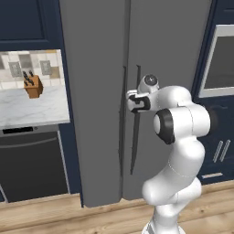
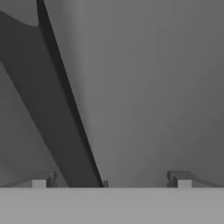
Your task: There's a fish in the fridge that needs to be moved to the freezer for freezing. Pick up the fish from the fridge, place it on any shelf in the freezer, and close the fridge and freezer doors when done.
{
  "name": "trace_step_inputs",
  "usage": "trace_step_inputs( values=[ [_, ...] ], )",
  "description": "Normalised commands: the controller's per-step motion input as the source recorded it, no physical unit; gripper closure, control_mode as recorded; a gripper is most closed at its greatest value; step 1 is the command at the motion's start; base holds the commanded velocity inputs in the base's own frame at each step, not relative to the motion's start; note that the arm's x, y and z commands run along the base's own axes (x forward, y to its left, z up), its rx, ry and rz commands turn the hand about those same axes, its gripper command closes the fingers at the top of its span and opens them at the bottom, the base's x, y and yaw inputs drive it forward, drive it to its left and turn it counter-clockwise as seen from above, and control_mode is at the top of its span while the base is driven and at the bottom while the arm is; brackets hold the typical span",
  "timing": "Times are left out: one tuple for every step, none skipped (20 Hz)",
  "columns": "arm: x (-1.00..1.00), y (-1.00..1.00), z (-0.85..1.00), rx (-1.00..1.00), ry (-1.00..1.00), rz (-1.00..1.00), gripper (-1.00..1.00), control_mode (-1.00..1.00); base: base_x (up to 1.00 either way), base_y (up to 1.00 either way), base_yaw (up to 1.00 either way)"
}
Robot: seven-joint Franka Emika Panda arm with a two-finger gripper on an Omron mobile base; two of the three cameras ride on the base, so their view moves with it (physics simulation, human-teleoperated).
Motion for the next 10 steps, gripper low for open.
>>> trace_step_inputs(
  values=[
    [0.71, 0.0, 0.0, 0.0, -0.04, 0.0, -1.0, -1.0, 0.0, 0.0, 0.0],
    [0.69, 0.0, 0.0, 0.0, -0.02, 0.0, -1.0, -1.0, 0.0, 0.0, 0.0],
    [0.69, 0.0, 0.0, 0.0, -0.01, 0.0, -1.0, -1.0, 0.0, 0.0, 0.0],
    [0.67, 0.0, 0.0, 0.0, 0.0, 0.0, -1.0, -1.0, 0.0, 0.0, 0.0],
    [0.61, 0.0, 0.0, 0.0, -0.02, 0.0, -1.0, -1.0, 0.0, 0.0, 0.0],
    [0.58, 0.0, 0.0, 0.0, 0.0, 0.0, -1.0, -1.0, 0.0, 0.0, 0.0],
    [0.56, 0.0, 0.0, 0.0, 0.0, 0.0, -1.0, -1.0, 0.0, 0.0, 0.0],
    [0.49, 0.0, 0.0, 0.0, 0.0, 0.0, -1.0, -1.0, 0.0, 0.0, 0.0],
    [0.37, 0.0, 0.11, 0.0, 0.01, 0.0, -1.0, -1.0, 0.0, 0.0, 0.0],
    [0.24, 0.0, 0.16, 0.0, 0.04, 0.0, -1.0, -1.0, 0.0, 0.0, 0.0]
  ],
)
